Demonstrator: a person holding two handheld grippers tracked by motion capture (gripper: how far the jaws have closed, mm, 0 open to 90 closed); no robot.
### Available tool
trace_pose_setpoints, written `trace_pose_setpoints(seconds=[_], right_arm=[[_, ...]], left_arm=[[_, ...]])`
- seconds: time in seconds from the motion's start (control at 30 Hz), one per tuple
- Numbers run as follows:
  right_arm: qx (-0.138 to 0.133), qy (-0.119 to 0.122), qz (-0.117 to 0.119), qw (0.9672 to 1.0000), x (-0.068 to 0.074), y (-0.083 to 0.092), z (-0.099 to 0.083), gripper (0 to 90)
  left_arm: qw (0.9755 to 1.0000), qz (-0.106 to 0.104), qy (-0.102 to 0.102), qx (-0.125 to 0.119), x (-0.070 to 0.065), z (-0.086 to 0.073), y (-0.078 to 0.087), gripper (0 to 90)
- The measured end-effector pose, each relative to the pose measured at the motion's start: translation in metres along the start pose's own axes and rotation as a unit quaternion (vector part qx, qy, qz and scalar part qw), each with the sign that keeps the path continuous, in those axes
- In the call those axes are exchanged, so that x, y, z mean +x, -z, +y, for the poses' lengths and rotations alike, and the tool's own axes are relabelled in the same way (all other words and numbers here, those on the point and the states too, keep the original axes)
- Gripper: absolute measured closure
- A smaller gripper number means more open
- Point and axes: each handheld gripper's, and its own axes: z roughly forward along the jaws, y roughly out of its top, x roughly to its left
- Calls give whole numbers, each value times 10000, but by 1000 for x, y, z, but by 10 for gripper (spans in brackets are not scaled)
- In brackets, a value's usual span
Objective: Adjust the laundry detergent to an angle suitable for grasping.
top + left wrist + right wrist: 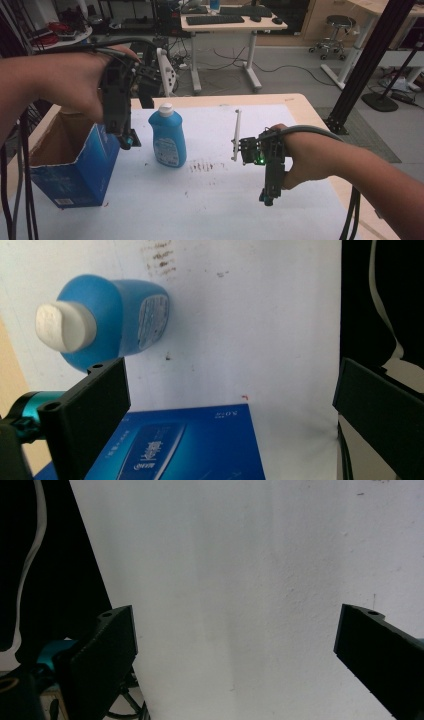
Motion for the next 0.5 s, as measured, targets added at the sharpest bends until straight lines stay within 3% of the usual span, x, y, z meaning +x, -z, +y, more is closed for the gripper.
trace_pose_setpoints(seconds=[0.5], right_arm=[[7,58,-106,9999,-4,3,-5,27]], left_arm=[[9999,14,19,137,6,6,-8,17]])
